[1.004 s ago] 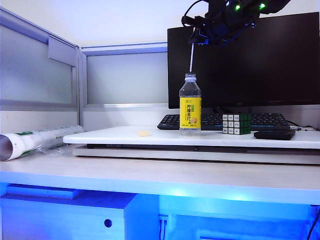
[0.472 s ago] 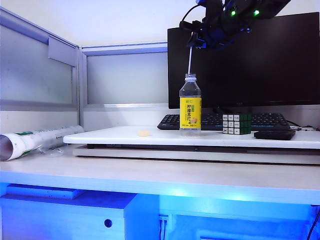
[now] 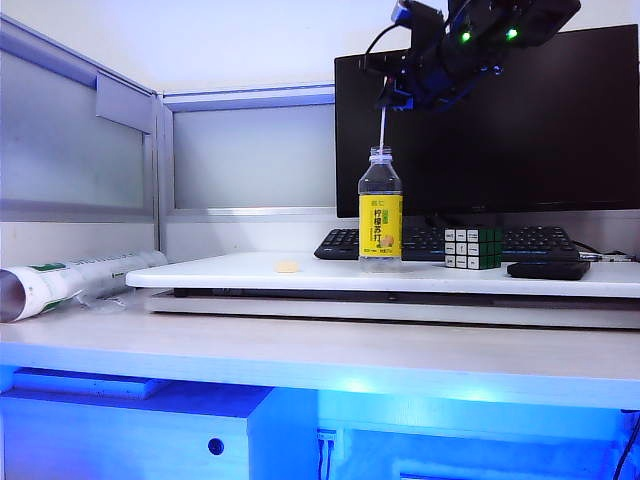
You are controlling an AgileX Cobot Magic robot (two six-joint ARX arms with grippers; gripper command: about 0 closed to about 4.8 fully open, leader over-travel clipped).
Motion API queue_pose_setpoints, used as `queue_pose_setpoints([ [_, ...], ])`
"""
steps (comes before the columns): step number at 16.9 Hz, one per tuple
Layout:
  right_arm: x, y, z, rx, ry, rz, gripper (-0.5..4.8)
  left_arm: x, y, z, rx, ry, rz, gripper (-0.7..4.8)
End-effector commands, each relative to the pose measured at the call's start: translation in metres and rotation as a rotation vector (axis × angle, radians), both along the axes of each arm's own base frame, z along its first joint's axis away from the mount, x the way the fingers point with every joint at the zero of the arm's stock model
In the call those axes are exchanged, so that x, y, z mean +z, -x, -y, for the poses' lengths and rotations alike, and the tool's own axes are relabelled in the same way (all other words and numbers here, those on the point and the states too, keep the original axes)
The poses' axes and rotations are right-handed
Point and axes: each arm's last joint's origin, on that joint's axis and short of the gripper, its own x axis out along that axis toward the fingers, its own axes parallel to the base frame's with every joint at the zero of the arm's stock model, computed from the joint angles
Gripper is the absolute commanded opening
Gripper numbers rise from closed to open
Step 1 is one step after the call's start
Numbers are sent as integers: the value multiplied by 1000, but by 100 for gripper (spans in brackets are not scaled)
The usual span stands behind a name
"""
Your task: Grab a stick from the table and stick it in a plastic bottle.
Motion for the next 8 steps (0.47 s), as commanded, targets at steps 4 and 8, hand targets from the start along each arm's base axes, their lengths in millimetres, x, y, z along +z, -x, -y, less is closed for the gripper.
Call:
queue_pose_setpoints([
  [4, 7, 2, -1, 32, -12, 24, 130, 2, 0, 0, 6, 7, 9, -5],
  [8, 48, 23, 9, -33, 19, 136, -3, 1, 0, 0, 7, 6, 0, -5],
])
